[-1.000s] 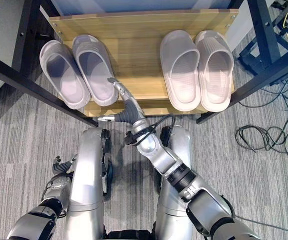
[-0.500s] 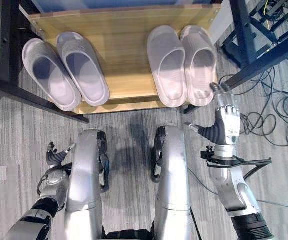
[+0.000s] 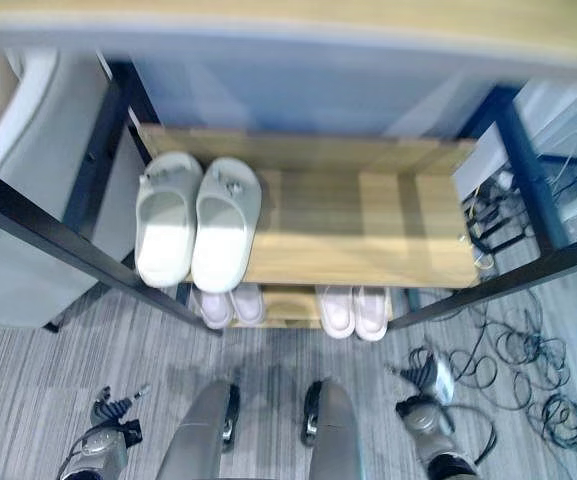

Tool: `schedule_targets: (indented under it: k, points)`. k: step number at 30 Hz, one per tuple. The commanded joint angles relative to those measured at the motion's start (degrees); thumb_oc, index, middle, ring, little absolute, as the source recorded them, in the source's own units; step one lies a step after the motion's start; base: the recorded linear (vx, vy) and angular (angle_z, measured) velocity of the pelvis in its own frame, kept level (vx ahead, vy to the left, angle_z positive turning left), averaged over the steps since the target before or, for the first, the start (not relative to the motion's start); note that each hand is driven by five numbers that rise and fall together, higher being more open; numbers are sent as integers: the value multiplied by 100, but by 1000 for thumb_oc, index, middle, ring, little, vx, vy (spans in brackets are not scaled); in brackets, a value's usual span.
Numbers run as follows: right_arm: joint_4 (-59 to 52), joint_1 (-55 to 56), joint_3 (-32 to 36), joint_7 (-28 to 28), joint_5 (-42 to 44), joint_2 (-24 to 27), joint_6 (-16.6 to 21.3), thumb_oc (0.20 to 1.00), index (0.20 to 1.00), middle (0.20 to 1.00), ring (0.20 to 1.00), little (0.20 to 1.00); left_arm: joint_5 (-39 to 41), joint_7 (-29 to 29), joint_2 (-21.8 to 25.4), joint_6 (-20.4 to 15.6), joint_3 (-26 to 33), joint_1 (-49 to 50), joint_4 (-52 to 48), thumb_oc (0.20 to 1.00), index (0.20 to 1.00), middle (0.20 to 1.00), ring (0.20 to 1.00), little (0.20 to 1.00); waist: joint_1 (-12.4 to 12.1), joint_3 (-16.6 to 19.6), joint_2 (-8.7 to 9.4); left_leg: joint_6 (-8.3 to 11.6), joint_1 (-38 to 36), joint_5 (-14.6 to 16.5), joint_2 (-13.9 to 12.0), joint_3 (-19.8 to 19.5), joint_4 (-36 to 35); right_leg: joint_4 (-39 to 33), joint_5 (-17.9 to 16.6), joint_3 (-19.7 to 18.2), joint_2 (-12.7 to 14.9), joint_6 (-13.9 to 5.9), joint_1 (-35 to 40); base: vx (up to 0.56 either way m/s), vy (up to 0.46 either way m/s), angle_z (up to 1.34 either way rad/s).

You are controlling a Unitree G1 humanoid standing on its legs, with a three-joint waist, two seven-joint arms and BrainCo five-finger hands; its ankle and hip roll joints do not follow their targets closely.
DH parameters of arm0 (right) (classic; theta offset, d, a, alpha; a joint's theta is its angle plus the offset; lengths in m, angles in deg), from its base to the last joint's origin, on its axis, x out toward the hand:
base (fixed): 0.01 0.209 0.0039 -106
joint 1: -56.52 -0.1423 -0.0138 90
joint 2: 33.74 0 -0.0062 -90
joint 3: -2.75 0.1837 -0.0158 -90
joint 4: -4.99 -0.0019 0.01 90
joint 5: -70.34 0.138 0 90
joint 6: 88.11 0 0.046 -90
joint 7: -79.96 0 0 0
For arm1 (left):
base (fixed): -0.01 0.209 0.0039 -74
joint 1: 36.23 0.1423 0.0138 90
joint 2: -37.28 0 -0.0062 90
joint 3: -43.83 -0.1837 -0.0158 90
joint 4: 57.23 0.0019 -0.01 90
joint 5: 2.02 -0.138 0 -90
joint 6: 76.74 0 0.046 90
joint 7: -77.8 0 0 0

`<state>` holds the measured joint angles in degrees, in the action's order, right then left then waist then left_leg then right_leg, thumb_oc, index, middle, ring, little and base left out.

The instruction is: Arrange the slippers neatly on the shoe rack.

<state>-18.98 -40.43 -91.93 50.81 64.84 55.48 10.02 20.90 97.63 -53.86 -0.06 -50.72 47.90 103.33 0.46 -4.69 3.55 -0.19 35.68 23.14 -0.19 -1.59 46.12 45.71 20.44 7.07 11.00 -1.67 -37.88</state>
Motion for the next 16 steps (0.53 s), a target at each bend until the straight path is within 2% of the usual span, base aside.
schedule_targets:
  k: [1, 2, 5, 6, 10, 12, 16]
  points:
    - [-290, 124, -40, 204, 554, 340, -62, 1000, 1000, 1000, 1000, 1000, -274, -299, -137, 18, 12, -163, -28, 1000, 1000, 1000, 1000, 1000, 52, -412, -45, -65, 255, -984, -253, -581, -780, -357, -487, -62, 239, -56, 229, 173, -71, -10]
    - [196, 162, 25, 364, 724, 216, -143, 1000, 1000, 1000, 1000, 1000, -201, -422, -221, 90, 83, -51, 177, 1000, 1000, 1000, 1000, 1000, 32, -336, -68, -13, -348, -1168, -269, -511, -1387, -1009, -681, 37, 194, -109, 850, 195, -87, -16]
    - [652, 259, -1, 578, 623, 135, -285, 1000, 1000, 1000, 1000, 1000, -116, -629, -417, 152, 231, 148, 461, 1000, 1000, 1000, 1000, 1000, 2, -172, -88, 98, -1263, -1502, -270, -429, -2450, -2189, -1127, 167, 86, -257, 1768, 261, -111, -14]
    - [854, 315, -28, 729, 510, 117, -325, 1000, 1000, 1000, 1000, 1000, -207, -788, -518, 227, 213, 244, 617, 1000, 1000, 1000, 1000, 1000, 10, -6, -106, 153, -1797, -1662, -292, -319, -3125, -2844, -1348, 193, 32, -359, 2253, 260, -103, -21]
    - [1131, 469, -88, 1090, 390, 64, -438, 1000, 1000, 1000, 1000, 1000, -421, -1180, -695, 385, 179, 461, 895, 1000, 1000, 1000, 1000, 1000, -20, 314, -186, 204, -2899, -2063, -306, -121, -4468, -4182, -1833, 255, -97, -516, 3220, 211, -103, -13]
    - [1140, 456, -116, 1253, 452, 55, -459, 1000, 1000, 1000, 1000, 1000, -493, -1351, -762, 408, 82, 431, 882, 1000, 1000, 1000, 1000, 1000, -31, 446, -233, 216, -3278, -2210, -294, -40, -4962, -4649, -1999, 275, -140, -575, 3530, 126, -93, -10]
    - [1116, 413, -192, 1397, 455, 40, -475, 1000, 1000, 1000, 1000, 1000, -718, -1445, -749, 463, -54, 365, 865, 1000, 1000, 1000, 1000, 1000, -26, 564, -254, 282, -3516, -2236, -255, 22, -5112, -5069, -2082, 346, -173, -628, 3925, 63, -72, -4]
